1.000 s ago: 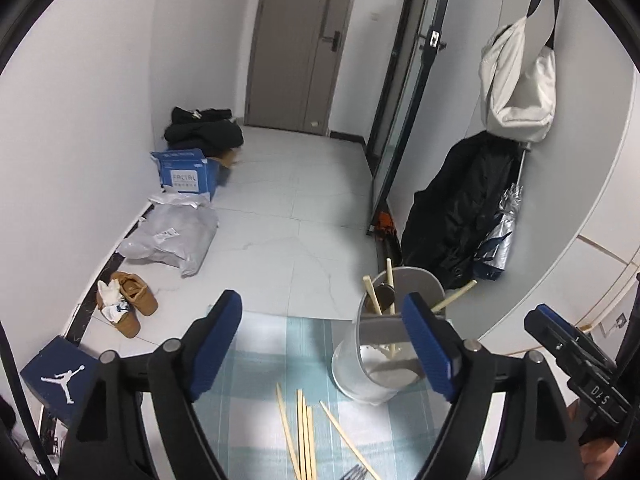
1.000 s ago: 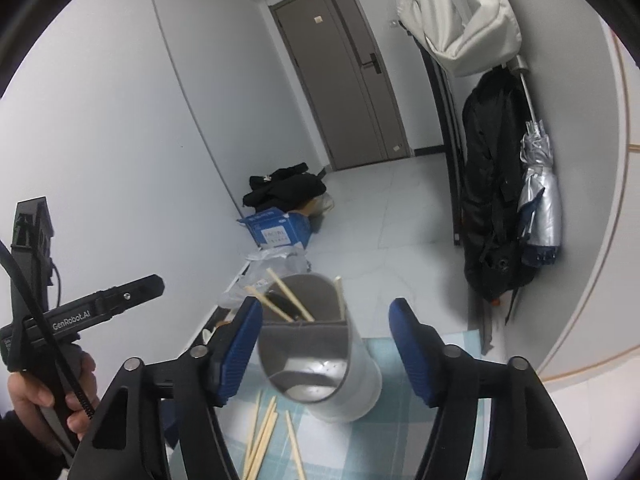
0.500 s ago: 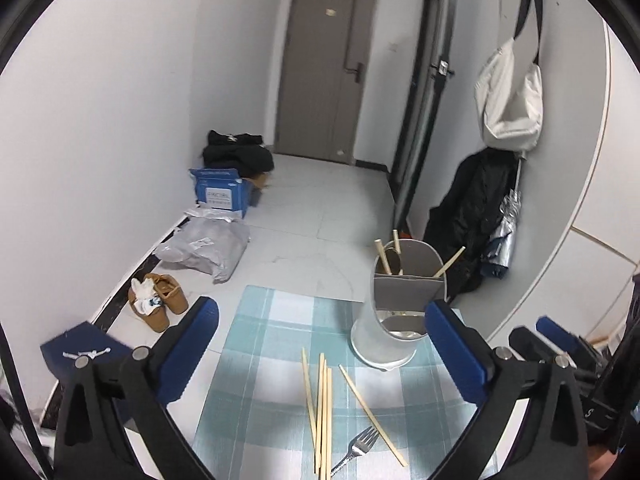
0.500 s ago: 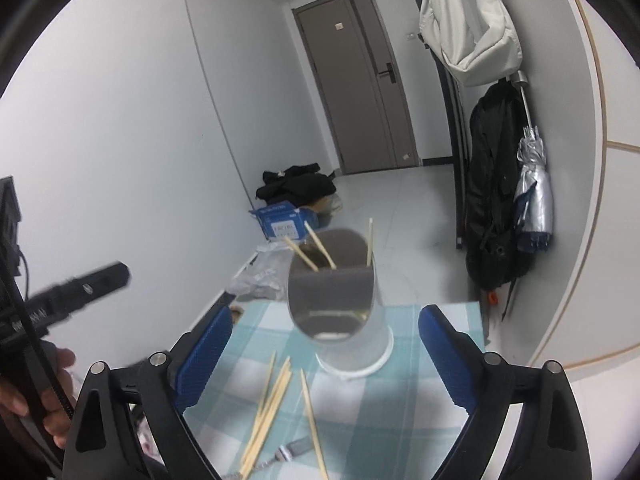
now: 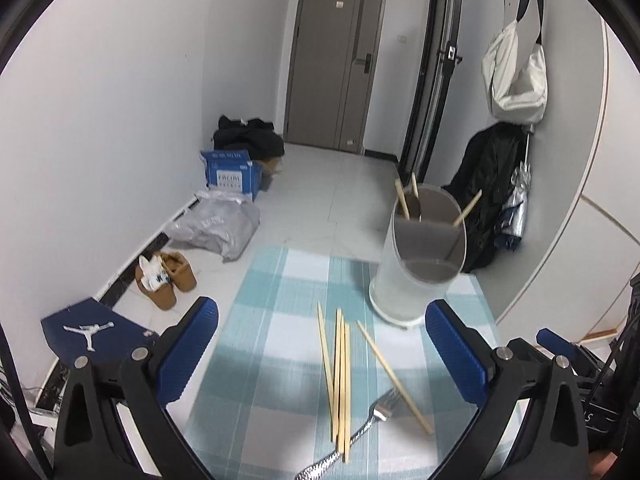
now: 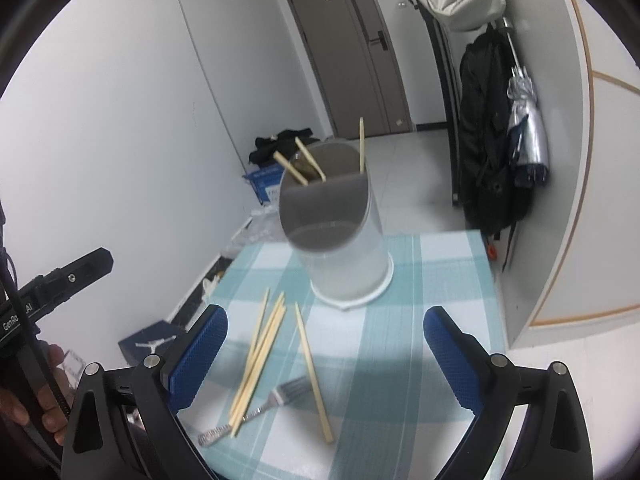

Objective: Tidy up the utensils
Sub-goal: 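Move both open tools back down over the remaining utensils on the cloth, then close the right tool on a wooden chopstick and lift it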

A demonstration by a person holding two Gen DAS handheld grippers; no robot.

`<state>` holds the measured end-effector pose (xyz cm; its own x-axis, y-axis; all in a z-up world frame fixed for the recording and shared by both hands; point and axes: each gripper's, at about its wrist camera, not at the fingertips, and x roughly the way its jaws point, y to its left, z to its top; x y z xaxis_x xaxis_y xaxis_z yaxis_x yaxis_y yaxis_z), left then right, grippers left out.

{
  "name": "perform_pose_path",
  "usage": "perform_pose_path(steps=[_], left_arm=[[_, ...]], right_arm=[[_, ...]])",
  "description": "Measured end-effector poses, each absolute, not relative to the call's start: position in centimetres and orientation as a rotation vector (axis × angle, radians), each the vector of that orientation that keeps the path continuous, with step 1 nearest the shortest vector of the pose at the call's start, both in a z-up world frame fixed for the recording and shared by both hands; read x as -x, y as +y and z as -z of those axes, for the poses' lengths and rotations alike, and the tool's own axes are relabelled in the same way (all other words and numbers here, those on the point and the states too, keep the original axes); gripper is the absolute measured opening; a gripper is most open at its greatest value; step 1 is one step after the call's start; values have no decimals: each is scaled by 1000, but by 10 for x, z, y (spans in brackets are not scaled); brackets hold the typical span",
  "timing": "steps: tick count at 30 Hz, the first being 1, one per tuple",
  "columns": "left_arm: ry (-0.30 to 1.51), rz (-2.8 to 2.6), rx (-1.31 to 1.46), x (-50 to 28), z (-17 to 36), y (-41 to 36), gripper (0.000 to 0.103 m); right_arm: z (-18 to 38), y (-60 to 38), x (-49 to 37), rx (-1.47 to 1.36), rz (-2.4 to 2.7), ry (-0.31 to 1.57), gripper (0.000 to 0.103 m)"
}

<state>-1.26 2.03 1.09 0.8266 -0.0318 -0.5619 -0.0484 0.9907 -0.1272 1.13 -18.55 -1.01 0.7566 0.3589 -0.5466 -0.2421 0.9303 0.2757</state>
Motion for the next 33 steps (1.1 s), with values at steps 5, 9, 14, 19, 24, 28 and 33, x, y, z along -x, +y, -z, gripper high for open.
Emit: perform_pose_path(steps=[5, 9, 14, 19, 24, 28, 33], left_arm=[[682, 13, 143, 14, 19, 19, 102], [773, 42, 170, 9, 42, 19, 102], [829, 64, 172, 5, 57, 21, 102], [903, 96, 212, 1, 73, 24, 102], [924, 98, 233, 0, 75, 32, 102], [924, 91, 278, -1, 72, 44, 102], [920, 85, 333, -5, 71, 57, 102]], right_arm=[[38, -182, -8, -193, -325, 723, 99], [65, -186, -15, -225, -327, 837, 99], [80, -186, -23, -194, -295, 898, 99], [93, -181, -31, -165, -273, 954, 99], [101, -177, -40, -158, -271, 997, 97], [102, -161, -54, -85, -279, 1030, 91], [99, -127, -83, 24, -336, 1031, 73]])
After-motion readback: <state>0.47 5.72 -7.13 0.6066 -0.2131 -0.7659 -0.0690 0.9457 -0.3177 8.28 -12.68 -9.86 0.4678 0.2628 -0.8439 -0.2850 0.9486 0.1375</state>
